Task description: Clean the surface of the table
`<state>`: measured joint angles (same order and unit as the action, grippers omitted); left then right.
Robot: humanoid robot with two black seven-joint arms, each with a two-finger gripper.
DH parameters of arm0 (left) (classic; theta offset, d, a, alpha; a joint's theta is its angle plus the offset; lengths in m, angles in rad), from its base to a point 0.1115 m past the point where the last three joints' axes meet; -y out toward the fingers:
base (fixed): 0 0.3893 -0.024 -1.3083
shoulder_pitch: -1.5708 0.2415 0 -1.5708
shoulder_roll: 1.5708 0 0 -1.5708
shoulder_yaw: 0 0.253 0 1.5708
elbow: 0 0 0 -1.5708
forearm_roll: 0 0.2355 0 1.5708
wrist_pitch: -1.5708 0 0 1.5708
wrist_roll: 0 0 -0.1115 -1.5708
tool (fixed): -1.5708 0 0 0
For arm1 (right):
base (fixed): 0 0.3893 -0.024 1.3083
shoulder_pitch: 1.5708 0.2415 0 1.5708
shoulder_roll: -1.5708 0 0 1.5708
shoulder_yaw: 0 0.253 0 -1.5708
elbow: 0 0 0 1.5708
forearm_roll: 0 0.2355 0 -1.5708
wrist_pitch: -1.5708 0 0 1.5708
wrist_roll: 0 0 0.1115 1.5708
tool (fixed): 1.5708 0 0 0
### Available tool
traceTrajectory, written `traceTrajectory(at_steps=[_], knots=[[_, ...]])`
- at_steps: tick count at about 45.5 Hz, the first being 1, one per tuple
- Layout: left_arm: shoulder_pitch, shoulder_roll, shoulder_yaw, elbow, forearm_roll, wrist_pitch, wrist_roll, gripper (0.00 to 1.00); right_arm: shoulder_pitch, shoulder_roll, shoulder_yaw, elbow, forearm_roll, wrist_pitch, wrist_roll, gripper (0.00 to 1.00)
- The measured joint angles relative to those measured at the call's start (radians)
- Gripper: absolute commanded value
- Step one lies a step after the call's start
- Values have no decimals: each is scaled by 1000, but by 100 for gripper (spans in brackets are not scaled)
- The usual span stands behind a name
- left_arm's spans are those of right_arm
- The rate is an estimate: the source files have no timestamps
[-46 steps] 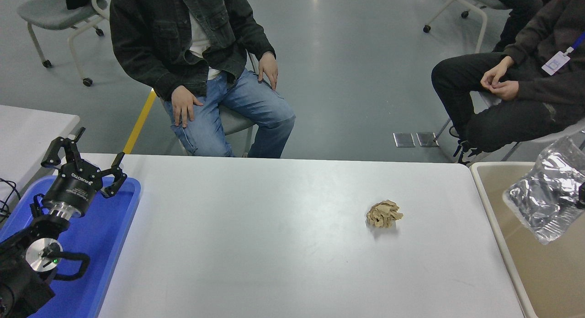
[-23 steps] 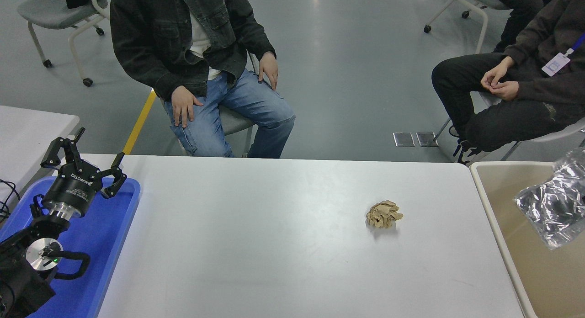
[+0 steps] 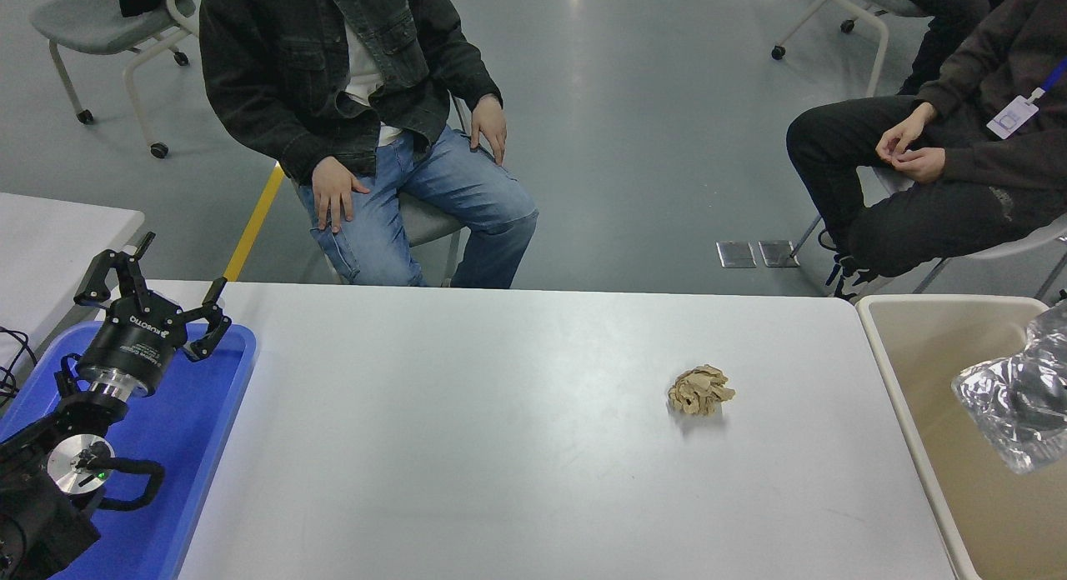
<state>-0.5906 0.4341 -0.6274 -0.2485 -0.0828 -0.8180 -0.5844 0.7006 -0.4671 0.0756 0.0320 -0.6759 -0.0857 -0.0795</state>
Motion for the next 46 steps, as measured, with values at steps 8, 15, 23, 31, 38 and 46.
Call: traceTrajectory(at_steps=[8, 15, 23, 31, 38, 46], knots=[[0, 0, 0, 0, 0, 0, 0, 100, -22, 35, -10, -23, 19, -56, -3, 0], [0, 0, 0, 0, 0, 0, 0, 100, -37, 59, -14, -34, 33, -90, -5, 0], [0, 0, 0, 0, 0, 0, 0, 100, -46, 72, -18, -40, 45, -110, -6, 0], [0, 0, 0, 0, 0, 0, 0, 100, -49, 77, -20, -42, 51, -121, -6, 6], [0, 0, 0, 0, 0, 0, -1, 100, -49, 79, -25, -43, 52, -138, -6, 81], [0, 0, 0, 0, 0, 0, -1, 100, -43, 79, -39, -44, 66, -156, -6, 98]])
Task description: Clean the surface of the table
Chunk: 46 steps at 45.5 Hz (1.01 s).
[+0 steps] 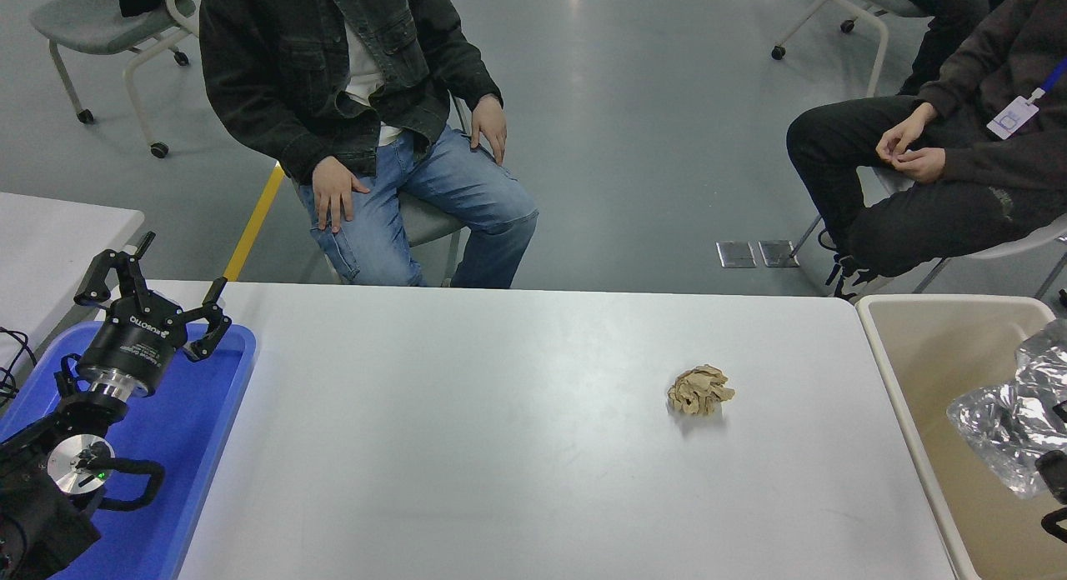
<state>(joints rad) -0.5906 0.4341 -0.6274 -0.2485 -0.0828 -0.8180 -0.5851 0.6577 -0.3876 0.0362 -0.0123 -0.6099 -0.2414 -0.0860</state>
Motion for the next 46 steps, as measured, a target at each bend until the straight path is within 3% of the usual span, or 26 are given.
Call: traceTrajectory(at_steps=[46], knots=[[0, 0, 0, 0, 0, 0, 0, 100, 51, -16, 0, 25, 89, -19, 2, 98]])
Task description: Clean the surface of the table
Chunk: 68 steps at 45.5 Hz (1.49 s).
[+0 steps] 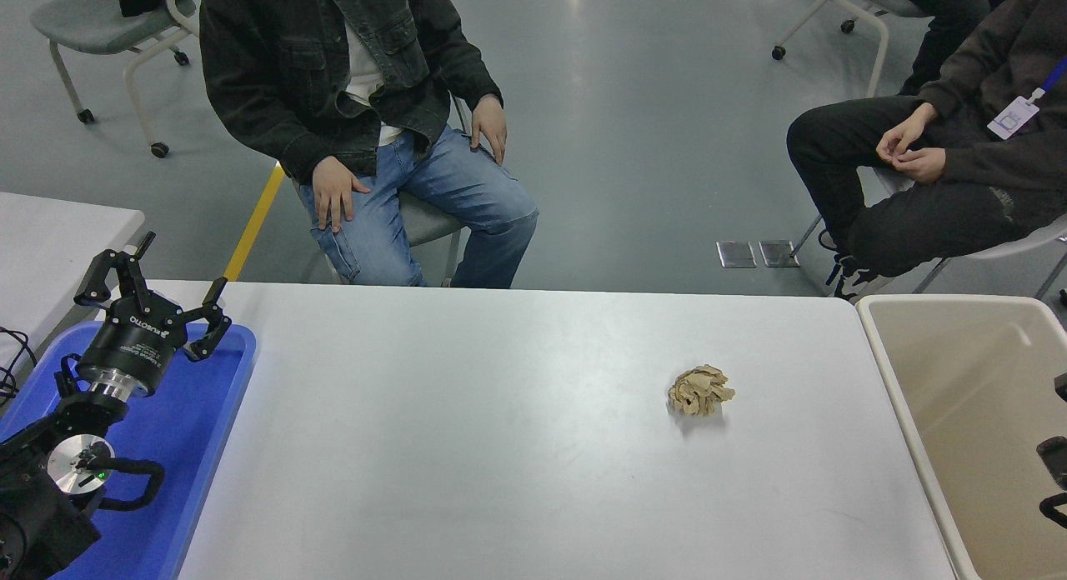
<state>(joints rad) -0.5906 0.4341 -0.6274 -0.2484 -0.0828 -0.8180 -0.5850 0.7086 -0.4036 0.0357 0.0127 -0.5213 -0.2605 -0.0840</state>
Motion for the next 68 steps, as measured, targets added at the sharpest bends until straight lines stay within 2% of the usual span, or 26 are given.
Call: traceTrajectory(at_steps=[9, 17, 23, 37, 48, 52, 68], knots=[[0, 0, 0, 0, 0, 0, 0, 100, 19, -89, 91, 192, 35, 6, 5, 98], [0, 0, 0, 0, 0, 0, 0, 100, -11, -185, 293, 413, 70, 14, 1, 98], [0, 0, 0, 0, 0, 0, 0, 100, -52, -215, 462, 491, 108, 69, 1, 98], [0, 0, 0, 0, 0, 0, 0, 100, -156, -204, 821, 633, 154, 251, 19, 98], [0, 0, 0, 0, 0, 0, 0, 100, -213, -115, 1055, 738, 167, 311, 50, 98], [0, 0, 0, 0, 0, 0, 0, 100, -221, -76, 1105, 754, 168, 321, 92, 98], [0, 0, 0, 0, 0, 0, 0, 100, -237, 52, 1173, 759, 169, 337, 375, 98]])
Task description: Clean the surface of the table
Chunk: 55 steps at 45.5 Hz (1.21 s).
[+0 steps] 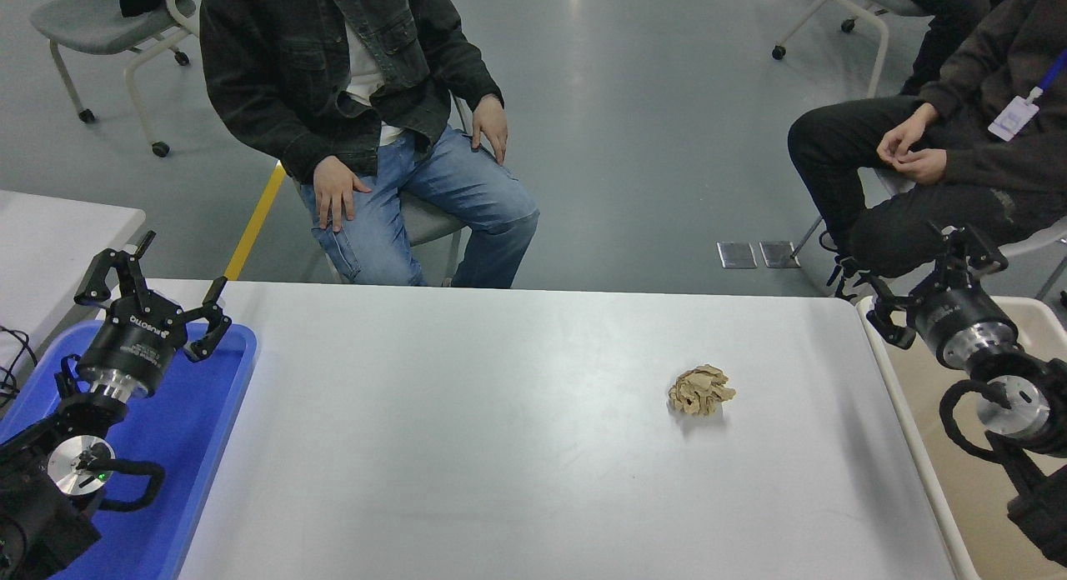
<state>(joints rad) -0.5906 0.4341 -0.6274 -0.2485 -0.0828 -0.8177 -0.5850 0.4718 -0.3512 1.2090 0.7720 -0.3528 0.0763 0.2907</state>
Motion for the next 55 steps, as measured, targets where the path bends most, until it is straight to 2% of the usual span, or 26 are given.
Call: traceTrajectory(at_steps=[8, 17, 27, 55], knots=[[0, 0, 0, 0, 0, 0, 0, 100, 7, 56, -34, -52, -4, 2, 110, 98], [0, 0, 0, 0, 0, 0, 0, 100, 13, 111, -69, -104, -5, 3, 160, 98], [0, 0, 0, 0, 0, 0, 0, 100, 16, 140, -109, -125, -6, 3, 179, 98], [0, 0, 0, 0, 0, 0, 1, 100, 46, 107, -200, -127, 3, 3, 187, 98]])
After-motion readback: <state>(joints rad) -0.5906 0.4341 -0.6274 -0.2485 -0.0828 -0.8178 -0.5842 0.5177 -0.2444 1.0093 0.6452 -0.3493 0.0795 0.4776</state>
